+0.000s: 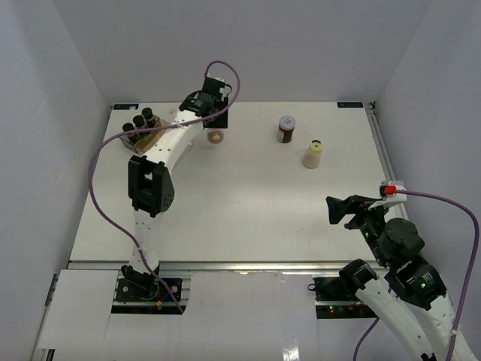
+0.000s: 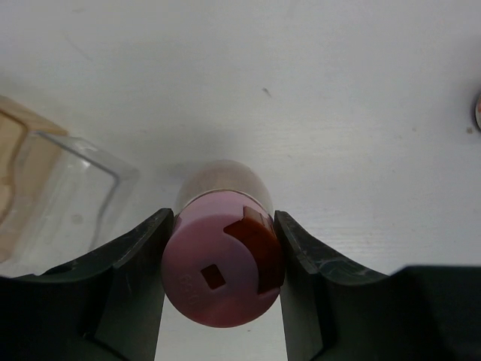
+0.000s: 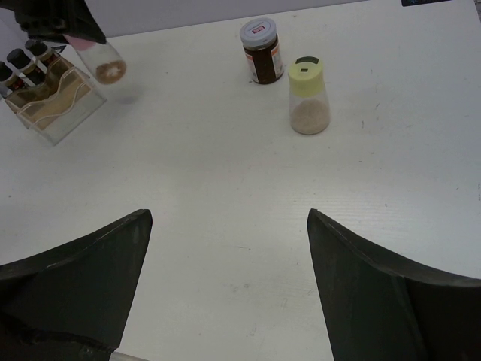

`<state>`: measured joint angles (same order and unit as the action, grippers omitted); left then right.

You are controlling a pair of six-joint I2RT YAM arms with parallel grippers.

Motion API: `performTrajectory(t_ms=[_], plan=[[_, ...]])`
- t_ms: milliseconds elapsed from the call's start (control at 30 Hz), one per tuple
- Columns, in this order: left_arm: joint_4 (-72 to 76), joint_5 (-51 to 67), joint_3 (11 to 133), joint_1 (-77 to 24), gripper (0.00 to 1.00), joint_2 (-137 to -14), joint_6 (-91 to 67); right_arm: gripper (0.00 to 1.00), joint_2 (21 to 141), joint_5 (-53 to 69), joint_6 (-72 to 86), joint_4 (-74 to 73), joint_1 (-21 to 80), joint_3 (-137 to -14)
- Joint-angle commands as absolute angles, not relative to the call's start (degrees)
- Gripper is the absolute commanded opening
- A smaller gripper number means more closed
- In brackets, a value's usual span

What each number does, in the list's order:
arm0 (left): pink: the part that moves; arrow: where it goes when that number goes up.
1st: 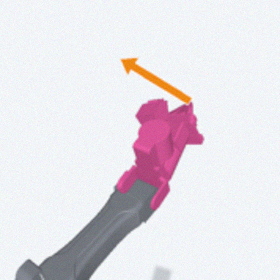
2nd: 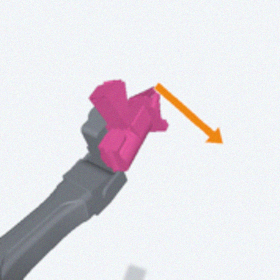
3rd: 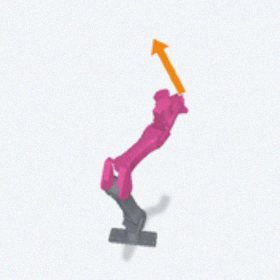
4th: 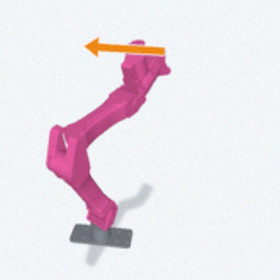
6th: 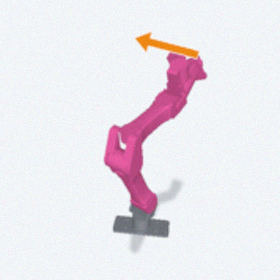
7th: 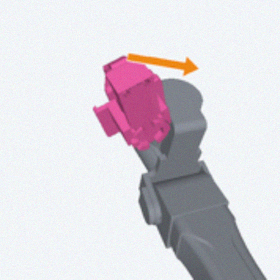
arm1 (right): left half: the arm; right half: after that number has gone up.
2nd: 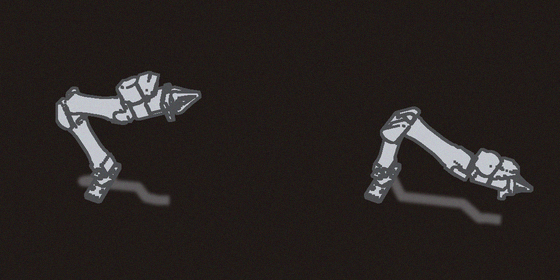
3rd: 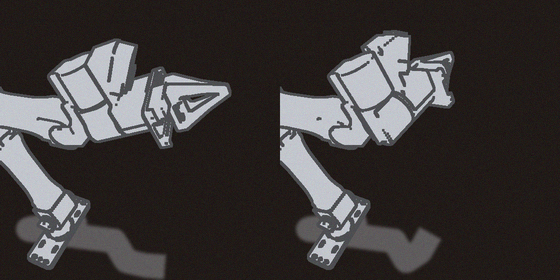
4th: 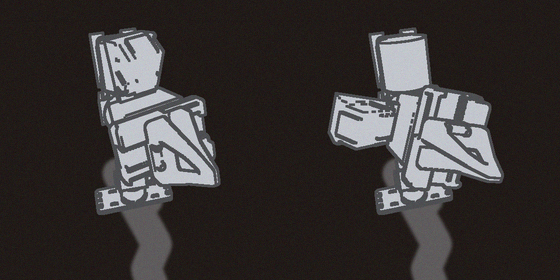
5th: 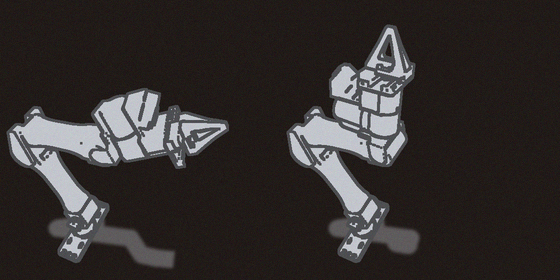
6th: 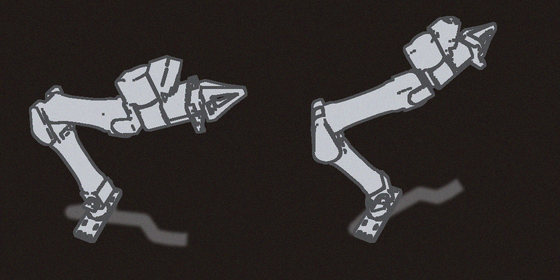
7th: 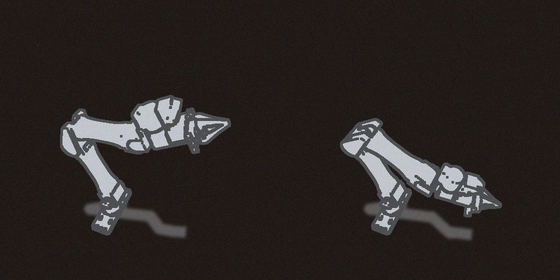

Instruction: Organize the condiment bottles

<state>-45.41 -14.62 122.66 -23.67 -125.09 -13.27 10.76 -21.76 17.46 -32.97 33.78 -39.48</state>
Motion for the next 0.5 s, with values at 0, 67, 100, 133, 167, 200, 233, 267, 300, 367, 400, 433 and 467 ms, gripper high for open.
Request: performTrajectory(t_ms=[0, 67, 100, 133, 167, 200, 233, 267, 300, 367, 400, 433, 467], plan=[[-46.3, -14.0, 124.1, -11.8, 0.00, -115.4, -15.3, 0.90, 9.9, -22.6, 17.1, -31.4, 33.8, -39.6], [-44.7, -12.8, 122.3, -8.8, 0.00, -114.6, -15.0, 0.90, 10.1, -22.5, 17.1, -31.4, 33.9, -39.6], [-44.1, -12.2, 121.3, -7.2, 0.00, -114.3, -14.8, 0.90, 10.0, -22.5, 17.0, -31.3, 33.9, -39.5], [-43.5, -11.9, 120.6, -6.1, 0.00, -114.2, -14.4, 0.90, 10.0, -22.5, 16.9, -31.3, 33.9, -39.5], [-42.9, -12.4, 120.0, -5.5, 0.00, -114.2, -13.8, 0.90, 10.0, -22.6, 16.9, -31.3, 33.9, -39.5], [-42.3, -13.0, 119.4, -5.0, 0.00, -114.3, -13.3, 0.90, 10.0, -22.7, 17.0, -31.2, 33.9, -39.5], [-41.7, -13.8, 119.1, -4.7, 0.00, -114.7, -12.8, 0.90, 10.1, -22.7, 16.9, -31.3, 33.9, -39.6], [-41.3, -13.8, 119.0, -4.1, 0.00, -115.0, -12.7, 0.90, 10.0, -22.7, 16.9, -31.4, 34.0, -39.6], [-41.0, -13.3, 119.0, -3.6, 0.00, -115.4, -12.7, 0.90, 9.9, -22.7, 16.9, -31.3, 34.0, -39.6], [-40.1, -12.8, 119.0, -2.7, 0.00, -116.5, -12.6, 0.90, 9.8, -22.8, 16.8, -31.3, 33.9, -39.6], [-39.8, -12.9, 118.9, -2.4, 0.00, -116.9, -12.4, 0.90, 9.8, -22.9, 16.8, -31.3, 33.9, -39.6], [-39.4, -13.3, 118.8, -2.2, 0.00, -117.2, -12.4, 0.90, 9.9, -22.9, 16.8, -31.3, 33.9, -39.6], [-39.0, -13.5, 119.2, -2.1, 0.00, -117.7, -11.8, 0.90, 10.0, -23.0, 16.8, -31.3, 33.9, -39.6]])
